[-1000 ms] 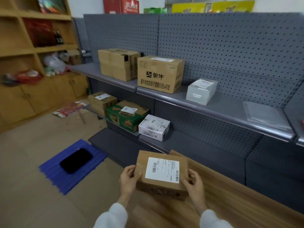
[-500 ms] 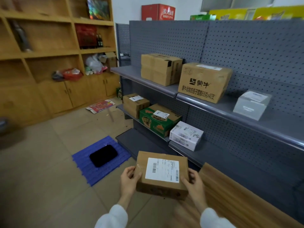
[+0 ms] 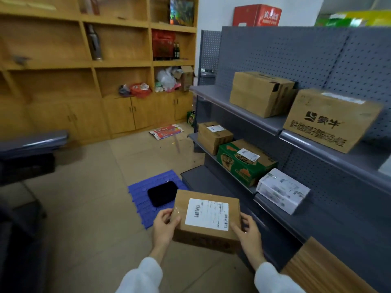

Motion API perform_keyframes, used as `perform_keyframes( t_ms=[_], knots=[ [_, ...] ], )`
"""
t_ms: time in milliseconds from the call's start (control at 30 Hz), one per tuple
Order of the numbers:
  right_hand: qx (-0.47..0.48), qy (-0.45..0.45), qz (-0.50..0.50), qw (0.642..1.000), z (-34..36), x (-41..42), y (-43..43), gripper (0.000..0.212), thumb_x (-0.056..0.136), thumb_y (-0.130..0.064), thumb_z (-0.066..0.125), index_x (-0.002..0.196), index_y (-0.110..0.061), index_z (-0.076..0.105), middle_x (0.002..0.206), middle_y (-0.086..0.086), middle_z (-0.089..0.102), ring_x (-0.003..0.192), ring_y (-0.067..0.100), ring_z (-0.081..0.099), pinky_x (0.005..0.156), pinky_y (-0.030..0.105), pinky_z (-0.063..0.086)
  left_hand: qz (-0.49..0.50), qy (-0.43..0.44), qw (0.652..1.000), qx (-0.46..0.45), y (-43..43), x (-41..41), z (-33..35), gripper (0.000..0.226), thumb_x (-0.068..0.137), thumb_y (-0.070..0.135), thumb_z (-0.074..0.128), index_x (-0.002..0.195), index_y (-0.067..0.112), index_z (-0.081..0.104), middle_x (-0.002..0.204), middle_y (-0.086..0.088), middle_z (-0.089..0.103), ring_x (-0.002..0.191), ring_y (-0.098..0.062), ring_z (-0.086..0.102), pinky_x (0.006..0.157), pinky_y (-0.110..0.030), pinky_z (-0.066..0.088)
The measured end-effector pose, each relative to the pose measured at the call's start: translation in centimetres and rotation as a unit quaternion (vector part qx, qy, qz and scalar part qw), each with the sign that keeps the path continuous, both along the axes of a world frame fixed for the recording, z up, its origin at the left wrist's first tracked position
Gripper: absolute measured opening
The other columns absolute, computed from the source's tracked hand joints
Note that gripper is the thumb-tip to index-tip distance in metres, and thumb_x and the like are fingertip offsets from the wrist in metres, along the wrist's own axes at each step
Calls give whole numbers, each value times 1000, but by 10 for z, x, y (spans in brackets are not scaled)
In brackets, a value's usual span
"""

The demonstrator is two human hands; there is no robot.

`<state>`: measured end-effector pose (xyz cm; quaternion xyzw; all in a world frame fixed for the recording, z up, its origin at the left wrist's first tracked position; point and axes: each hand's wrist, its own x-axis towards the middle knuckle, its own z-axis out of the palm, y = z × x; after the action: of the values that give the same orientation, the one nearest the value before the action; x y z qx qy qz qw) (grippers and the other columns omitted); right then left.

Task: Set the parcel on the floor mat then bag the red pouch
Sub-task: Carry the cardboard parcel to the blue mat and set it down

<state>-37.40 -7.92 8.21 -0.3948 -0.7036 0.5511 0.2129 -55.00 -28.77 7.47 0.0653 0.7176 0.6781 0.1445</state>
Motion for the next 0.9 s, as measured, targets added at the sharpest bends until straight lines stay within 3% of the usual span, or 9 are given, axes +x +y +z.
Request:
perform_keyframes(
  t_ms=[133, 233, 367, 667, 900],
  knots=[
    [-12, 7, 33, 999, 1, -33, -5, 49, 86, -32, 76, 129, -33, 53, 122, -6, 59, 107, 12, 59, 77, 29, 54, 33, -10, 999, 2, -12, -23, -6, 30, 80, 7, 78, 105, 15, 65, 107, 4, 70, 103, -2, 61, 81, -22, 49],
    [-13, 6, 49, 999, -7, -56, -5, 51, 84, -36, 78, 128, -36, 53, 123, -7, 60, 109, 12, 60, 82, 33, 57, 51, -12, 999, -6, -19, -43, -13, 30, 79, 7, 79, 104, 15, 66, 108, -1, 71, 108, -12, 63, 89, -31, 52],
    [-20, -3, 66, 998, -16, -94, 0, 48, 84, -33, 78, 126, -37, 54, 124, -5, 61, 110, 13, 62, 84, 36, 57, 75, -22, 997, -9, -25, -69, -19, 29, 79, 11, 81, 103, 19, 66, 107, 2, 71, 103, -8, 65, 86, -31, 53],
    [-25, 7, 88, 996, -32, -180, 28, 46, 81, -31, 81, 120, -41, 58, 121, -4, 63, 106, 12, 64, 90, 46, 58, 106, -26, 994, 2, -8, -143, -25, 29, 78, 6, 81, 99, 17, 66, 103, -3, 74, 98, -17, 69, 90, -41, 53],
    [-36, 19, 93, 995, -29, -255, 55, 46, 84, -28, 78, 125, -35, 58, 121, -4, 62, 106, 11, 64, 86, 40, 59, 115, -27, 993, -3, 17, -212, -25, 28, 79, 6, 80, 101, 16, 66, 103, -4, 74, 102, -22, 69, 91, -41, 54]
  ],
)
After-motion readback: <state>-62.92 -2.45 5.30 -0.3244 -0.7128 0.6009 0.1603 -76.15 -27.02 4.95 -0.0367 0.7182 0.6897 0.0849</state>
